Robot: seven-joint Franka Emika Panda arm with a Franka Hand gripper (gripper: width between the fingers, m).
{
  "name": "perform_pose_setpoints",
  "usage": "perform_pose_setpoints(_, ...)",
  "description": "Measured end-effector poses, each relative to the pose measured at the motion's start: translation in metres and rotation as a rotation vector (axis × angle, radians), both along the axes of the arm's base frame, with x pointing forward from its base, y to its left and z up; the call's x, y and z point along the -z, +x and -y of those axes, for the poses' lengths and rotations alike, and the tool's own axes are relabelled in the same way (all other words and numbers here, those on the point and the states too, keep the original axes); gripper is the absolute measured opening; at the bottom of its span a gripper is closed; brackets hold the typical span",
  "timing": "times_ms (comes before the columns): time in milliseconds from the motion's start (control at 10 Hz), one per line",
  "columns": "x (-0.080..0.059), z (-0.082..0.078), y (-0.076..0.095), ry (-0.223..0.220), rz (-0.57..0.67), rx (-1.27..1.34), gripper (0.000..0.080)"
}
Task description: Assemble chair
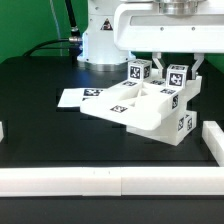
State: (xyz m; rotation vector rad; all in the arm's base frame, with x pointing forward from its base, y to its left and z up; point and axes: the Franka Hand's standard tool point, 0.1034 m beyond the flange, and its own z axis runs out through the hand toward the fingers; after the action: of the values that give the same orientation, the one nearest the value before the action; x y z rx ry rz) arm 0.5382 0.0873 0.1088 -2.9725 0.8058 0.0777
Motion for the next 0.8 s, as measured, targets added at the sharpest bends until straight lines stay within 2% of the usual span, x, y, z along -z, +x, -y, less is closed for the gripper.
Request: perform_pose_setpoints(800, -0.0002, -0.0025, 0.0001, -0.013, -0.035, 0.509, 0.0284)
